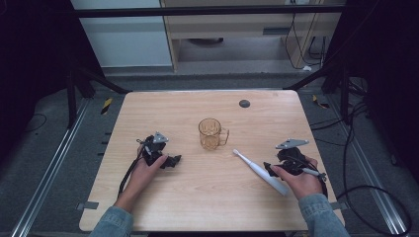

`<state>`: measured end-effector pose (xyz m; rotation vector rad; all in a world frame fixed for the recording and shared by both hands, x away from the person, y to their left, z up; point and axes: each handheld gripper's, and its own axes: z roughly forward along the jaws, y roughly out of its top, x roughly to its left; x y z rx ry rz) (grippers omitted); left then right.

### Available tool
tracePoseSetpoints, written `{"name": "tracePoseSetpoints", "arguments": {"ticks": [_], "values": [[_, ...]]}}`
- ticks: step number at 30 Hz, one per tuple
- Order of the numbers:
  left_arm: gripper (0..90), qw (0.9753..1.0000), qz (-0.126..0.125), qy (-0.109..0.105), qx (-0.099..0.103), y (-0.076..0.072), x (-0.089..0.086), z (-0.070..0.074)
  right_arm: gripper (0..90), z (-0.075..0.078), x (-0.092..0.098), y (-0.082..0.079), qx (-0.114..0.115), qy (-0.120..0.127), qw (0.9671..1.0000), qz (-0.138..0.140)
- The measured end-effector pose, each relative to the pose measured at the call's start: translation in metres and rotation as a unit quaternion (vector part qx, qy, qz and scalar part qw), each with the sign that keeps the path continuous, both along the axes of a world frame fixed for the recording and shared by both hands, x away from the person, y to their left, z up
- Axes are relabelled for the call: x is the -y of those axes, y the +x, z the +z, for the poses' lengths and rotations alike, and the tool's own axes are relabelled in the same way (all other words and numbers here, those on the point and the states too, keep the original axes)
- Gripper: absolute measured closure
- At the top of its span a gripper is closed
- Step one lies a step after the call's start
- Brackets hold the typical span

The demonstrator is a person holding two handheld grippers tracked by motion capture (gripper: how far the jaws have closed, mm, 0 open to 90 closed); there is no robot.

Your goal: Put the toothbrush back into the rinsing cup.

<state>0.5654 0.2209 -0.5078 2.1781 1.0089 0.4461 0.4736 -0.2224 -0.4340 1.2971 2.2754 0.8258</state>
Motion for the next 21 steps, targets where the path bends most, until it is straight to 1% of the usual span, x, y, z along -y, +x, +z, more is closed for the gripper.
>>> {"name": "tracePoseSetpoints", "arguments": {"ticks": [1, 2, 3, 4, 7, 8, 11, 12, 13, 14, 17, 18, 19, 21], "values": [[0.0, 1.0, 0.0, 0.0, 0.0, 0.0, 0.0, 0.0, 27.7, 0.0, -0.002, 0.001, -0.001, -0.002, 1.0, 0.005], [0.0, 1.0, 0.0, 0.0, 0.0, 0.0, 0.0, 0.0, 26.6, -0.001, -0.003, 0.002, -0.008, -0.004, 0.9999, 0.01], [0.0, 1.0, 0.0, 0.0, 0.0, 0.0, 0.0, 0.0, 26.2, -0.001, -0.005, 0.003, -0.009, -0.005, 0.9998, 0.017], [0.0, 1.0, 0.0, 0.0, 0.0, 0.0, 0.0, 0.0, 28.0, -0.002, -0.008, 0.004, -0.014, -0.008, 0.9995, 0.027], [0.0, 1.0, 0.0, 0.0, 0.0, 0.0, 0.0, 0.0, 27.4, -0.003, -0.012, 0.006, -0.02, -0.013, 0.9991, 0.035], [0.0, 1.0, 0.0, 0.0, 0.0, 0.0, 0.0, 0.0, 26.3, -0.001, -0.016, 0.007, -0.02, -0.024, 0.9985, 0.045], [0.0, 1.0, 0.0, 0.0, 0.0, 0.0, 0.0, 0.0, 27.2, 0.002, -0.02, 0.008, -0.017, -0.028, 0.9982, 0.05], [0.0, 1.0, 0.0, 0.0, 0.0, 0.0, 0.0, 0.0, 28.2, 0.004, -0.022, 0.01, -0.019, -0.03, 0.9978, 0.056], [0.0, 1.0, 0.0, 0.0, 0.0, 0.0, 0.0, 0.0, 28.2, 0.004, -0.022, 0.01, -0.019, -0.03, 0.9978, 0.056], [0.0, 1.0, 0.0, 0.0, 0.0, 0.0, 0.0, 0.0, 30.2, 0.005, -0.024, 0.012, -0.021, -0.032, 0.9974, 0.061], [0.0, 1.0, 0.0, 0.0, 0.0, 0.0, 0.0, 0.0, 31.3, 0.006, -0.027, 0.014, -0.023, -0.034, 0.997, 0.066], [0.0, 1.0, 0.0, 0.0, 0.0, 0.0, 0.0, 0.0, 31.3, 0.006, -0.029, 0.015, -0.023, -0.036, 0.9967, 0.069], [0.0, 1.0, 0.0, 0.0, 0.0, 0.0, 0.0, 0.0, 31.4, 0.007, -0.032, 0.016, -0.024, -0.042, 0.9958, 0.078], [0.0, 1.0, 0.0, -0.001, 0.0, 0.0, 0.0, 0.0, 31.4, 0.008, -0.034, 0.017, -0.024, -0.044, 0.9955, 0.08]]}}
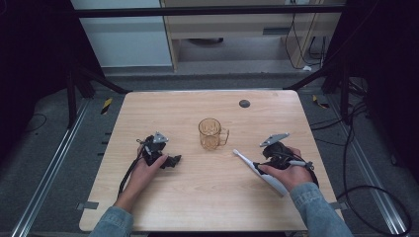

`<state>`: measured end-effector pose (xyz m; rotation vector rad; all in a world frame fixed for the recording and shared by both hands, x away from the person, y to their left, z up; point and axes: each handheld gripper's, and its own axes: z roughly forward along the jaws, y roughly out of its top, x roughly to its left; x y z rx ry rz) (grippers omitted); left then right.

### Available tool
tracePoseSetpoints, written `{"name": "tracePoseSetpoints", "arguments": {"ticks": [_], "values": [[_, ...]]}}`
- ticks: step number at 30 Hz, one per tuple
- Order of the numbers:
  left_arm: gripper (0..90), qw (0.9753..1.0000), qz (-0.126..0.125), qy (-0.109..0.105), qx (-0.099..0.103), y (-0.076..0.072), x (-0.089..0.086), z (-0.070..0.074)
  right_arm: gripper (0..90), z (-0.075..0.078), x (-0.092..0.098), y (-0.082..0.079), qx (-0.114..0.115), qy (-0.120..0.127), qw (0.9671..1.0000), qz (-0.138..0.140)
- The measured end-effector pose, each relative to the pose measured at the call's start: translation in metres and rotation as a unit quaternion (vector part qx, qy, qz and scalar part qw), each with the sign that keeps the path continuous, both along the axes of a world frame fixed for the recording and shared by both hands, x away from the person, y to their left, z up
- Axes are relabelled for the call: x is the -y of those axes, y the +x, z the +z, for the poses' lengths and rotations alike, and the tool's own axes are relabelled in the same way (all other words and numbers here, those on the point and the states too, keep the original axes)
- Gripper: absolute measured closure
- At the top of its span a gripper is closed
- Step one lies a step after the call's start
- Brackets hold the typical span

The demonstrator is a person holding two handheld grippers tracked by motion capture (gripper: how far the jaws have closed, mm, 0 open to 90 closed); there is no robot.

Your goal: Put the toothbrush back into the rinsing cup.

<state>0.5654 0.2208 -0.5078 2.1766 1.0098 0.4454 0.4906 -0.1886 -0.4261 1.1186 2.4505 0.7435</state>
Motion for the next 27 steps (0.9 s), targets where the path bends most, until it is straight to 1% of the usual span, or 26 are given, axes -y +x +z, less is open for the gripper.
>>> {"name": "tracePoseSetpoints", "arguments": {"ticks": [4, 5, 10, 13, 15, 18, 22, 25, 27], "values": [[0.0, 1.0, 0.0, 0.0, 0.0, 0.0, 0.0, 0.0, 32.0, 0.002, -0.006, 0.003, -0.008, -0.006, 0.9999, 0.011], [0.0, 1.0, 0.0, 0.0, 0.0, 0.0, 0.0, 0.0, 32.3, 0.002, -0.008, 0.004, -0.013, -0.008, 0.9998, 0.01], [0.0, 1.0, 0.0, 0.0, 0.0, 0.0, 0.0, 0.0, 34.3, 0.0, -0.013, 0.006, -0.022, -0.011, 0.9996, 0.015], [0.0, 1.0, 0.0, 0.0, 0.0, 0.0, 0.0, 0.0, 35.1, -0.003, -0.017, 0.008, -0.036, -0.009, 0.9991, 0.019], [0.0, 1.0, 0.0, 0.0, 0.0, 0.0, 0.0, 0.0, 35.5, -0.004, -0.018, 0.009, -0.036, -0.01, 0.9991, 0.02], [0.0, 1.0, 0.0, 0.0, 0.0, 0.0, 0.0, 0.0, 37.4, -0.006, -0.021, 0.01, -0.043, -0.01, 0.9988, 0.021], [0.0, 1.0, 0.0, 0.0, 0.0, 0.0, 0.0, 0.0, 39.5, -0.008, -0.022, 0.012, -0.044, -0.012, 0.9987, 0.023], [0.0, 1.0, 0.0, 0.0, 0.0, 0.0, 0.0, 0.0, 41.3, -0.009, -0.024, 0.012, -0.054, -0.016, 0.9981, 0.023], [0.0, 1.0, 0.0, 0.0, 0.0, 0.0, 0.0, 0.0, 41.8, -0.009, -0.024, 0.012, -0.057, -0.016, 0.998, 0.023]]}}
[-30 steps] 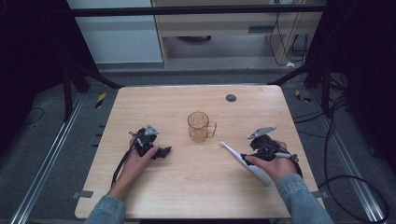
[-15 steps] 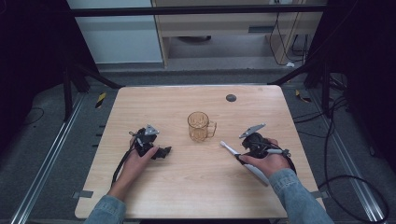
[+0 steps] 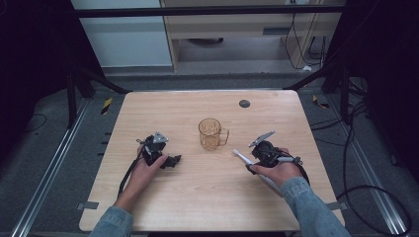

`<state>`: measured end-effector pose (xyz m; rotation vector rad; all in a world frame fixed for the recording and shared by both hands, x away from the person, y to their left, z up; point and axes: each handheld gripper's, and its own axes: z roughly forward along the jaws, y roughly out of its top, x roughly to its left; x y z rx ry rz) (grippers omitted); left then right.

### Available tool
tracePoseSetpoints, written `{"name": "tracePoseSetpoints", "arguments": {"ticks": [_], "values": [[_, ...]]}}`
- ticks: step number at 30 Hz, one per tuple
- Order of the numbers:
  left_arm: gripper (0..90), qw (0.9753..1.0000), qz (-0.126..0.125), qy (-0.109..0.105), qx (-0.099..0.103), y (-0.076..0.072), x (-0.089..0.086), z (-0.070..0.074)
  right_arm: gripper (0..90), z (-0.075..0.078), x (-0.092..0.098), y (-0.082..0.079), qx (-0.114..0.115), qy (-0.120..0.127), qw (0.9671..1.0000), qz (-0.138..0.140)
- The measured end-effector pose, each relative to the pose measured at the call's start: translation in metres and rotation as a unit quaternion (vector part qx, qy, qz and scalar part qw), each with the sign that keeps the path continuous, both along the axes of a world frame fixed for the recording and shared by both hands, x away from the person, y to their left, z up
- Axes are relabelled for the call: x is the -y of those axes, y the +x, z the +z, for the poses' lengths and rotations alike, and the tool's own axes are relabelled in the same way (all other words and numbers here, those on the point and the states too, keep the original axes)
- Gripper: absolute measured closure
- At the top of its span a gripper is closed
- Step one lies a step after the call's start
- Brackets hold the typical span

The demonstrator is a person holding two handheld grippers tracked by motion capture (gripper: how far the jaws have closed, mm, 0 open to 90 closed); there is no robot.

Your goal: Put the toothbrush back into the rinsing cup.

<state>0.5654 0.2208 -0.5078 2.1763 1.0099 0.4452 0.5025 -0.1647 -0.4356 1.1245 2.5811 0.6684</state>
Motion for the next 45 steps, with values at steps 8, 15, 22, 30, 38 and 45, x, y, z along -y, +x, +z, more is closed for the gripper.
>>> {"name": "tracePoseSetpoints", "arguments": {"ticks": [8, 15, 22, 30, 38, 45], "values": [[0.0, 1.0, 0.0, 0.0, 0.0, 0.0, 0.0, 0.0, 46.1, -0.005, -0.002, 0.0, -0.011, -0.001, 0.9999, 0.0], [0.0, 1.0, 0.0, 0.0, 0.0, 0.0, 0.0, 0.0, 45.1, -0.009, -0.002, 0.001, -0.022, -0.001, 0.9998, -0.002], [0.0, 1.0, 0.0, 0.0, 0.0, 0.0, 0.0, 0.0, 44.9, -0.016, -0.002, 0.001, -0.035, -0.005, 0.9994, -0.005], [0.0, 1.0, 0.0, 0.0, 0.0, 0.0, 0.0, 0.0, 47.8, -0.024, -0.001, 0.008, -0.05, -0.018, 0.9986, -0.008], [0.0, 1.0, 0.0, 0.0, 0.0, 0.0, 0.0, 0.0, 52.7, -0.031, 0.001, 0.014, -0.062, -0.033, 0.9975, -0.011], [0.0, 1.0, 0.0, 0.0, 0.0, 0.0, 0.0, 0.0, 57.6, -0.034, -0.002, 0.02, -0.074, -0.044, 0.9963, -0.004]]}}
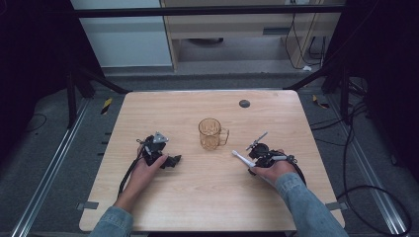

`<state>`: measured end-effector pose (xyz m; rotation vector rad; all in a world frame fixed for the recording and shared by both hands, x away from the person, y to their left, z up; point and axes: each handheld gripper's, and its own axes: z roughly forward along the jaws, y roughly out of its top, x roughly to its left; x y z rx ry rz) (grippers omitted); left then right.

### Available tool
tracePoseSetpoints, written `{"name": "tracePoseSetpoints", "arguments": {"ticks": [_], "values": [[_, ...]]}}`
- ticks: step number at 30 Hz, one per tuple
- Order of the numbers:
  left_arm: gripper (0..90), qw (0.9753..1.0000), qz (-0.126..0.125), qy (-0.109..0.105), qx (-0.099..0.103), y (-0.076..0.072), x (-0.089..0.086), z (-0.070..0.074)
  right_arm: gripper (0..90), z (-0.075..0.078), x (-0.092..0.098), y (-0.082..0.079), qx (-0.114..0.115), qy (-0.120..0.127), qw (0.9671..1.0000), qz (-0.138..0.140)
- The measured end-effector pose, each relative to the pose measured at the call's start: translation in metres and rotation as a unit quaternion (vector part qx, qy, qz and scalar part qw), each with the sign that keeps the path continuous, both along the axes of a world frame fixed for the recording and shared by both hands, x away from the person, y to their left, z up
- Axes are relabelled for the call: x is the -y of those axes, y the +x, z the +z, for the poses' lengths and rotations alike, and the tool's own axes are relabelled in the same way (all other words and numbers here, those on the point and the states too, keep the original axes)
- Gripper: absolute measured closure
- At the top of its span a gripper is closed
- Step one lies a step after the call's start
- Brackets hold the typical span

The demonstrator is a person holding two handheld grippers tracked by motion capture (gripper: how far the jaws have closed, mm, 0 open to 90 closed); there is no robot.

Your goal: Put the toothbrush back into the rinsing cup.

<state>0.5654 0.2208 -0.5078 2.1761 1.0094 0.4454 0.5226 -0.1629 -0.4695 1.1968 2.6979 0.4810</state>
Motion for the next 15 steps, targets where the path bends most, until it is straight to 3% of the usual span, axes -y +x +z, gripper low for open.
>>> {"name": "tracePoseSetpoints", "arguments": {"ticks": [5, 10, 15], "values": [[0.0, 1.0, 0.0, 0.0, 0.0, 0.0, 0.0, 0.0, 65.3, 0.0, 0.0, 0.004, -0.011, -0.004, 0.9999, 0.001], [0.0, 1.0, -0.001, 0.0, 0.0, 0.0, 0.0, 0.0, 67.1, 0.001, -0.001, 0.005, -0.017, -0.012, 0.9998, 0.006], [0.0, 1.0, 0.0, 0.0, 0.0, 0.0, 0.0, 0.0, 67.4, 0.02, 0.007, 0.007, -0.002, 0.003, 1.0, 0.002]]}}
